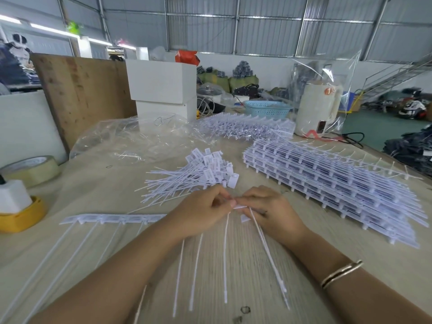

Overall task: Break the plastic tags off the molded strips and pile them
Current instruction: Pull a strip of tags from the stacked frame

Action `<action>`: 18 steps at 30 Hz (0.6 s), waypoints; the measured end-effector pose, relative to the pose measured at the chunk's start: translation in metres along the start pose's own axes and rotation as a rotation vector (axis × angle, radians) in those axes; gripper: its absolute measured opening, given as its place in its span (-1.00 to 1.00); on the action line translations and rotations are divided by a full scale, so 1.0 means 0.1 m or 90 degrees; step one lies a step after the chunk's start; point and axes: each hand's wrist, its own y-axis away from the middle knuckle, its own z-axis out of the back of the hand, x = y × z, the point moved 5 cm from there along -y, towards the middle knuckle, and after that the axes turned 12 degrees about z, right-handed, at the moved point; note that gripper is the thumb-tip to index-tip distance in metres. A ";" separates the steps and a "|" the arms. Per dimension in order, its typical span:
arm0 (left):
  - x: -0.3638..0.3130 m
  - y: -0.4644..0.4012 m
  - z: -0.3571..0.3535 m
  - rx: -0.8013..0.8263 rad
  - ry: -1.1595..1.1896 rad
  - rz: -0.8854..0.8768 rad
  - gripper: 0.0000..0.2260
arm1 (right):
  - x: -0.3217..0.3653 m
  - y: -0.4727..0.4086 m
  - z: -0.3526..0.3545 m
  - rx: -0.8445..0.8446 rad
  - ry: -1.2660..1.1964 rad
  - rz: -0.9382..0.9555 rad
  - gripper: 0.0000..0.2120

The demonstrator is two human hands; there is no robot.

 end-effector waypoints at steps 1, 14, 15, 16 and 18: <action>0.04 -0.02 0.02 -0.001 -0.017 0.010 -0.85 | -0.01 0.02 0.02 -0.011 0.011 -0.003 -0.77; 0.16 -0.04 0.02 0.079 0.043 -0.038 -0.91 | -0.18 0.09 -0.11 0.061 -0.155 -0.118 -0.84; 0.15 -0.04 0.02 0.080 0.041 -0.039 -0.91 | -0.17 0.08 -0.12 0.059 -0.173 -0.123 -0.85; 0.14 -0.03 0.02 0.079 0.040 -0.042 -0.92 | -0.18 0.09 -0.13 0.053 -0.194 -0.138 -0.86; 0.11 -0.02 0.01 0.069 0.031 -0.056 -0.91 | -0.21 0.09 -0.12 0.029 -0.255 -0.184 -0.80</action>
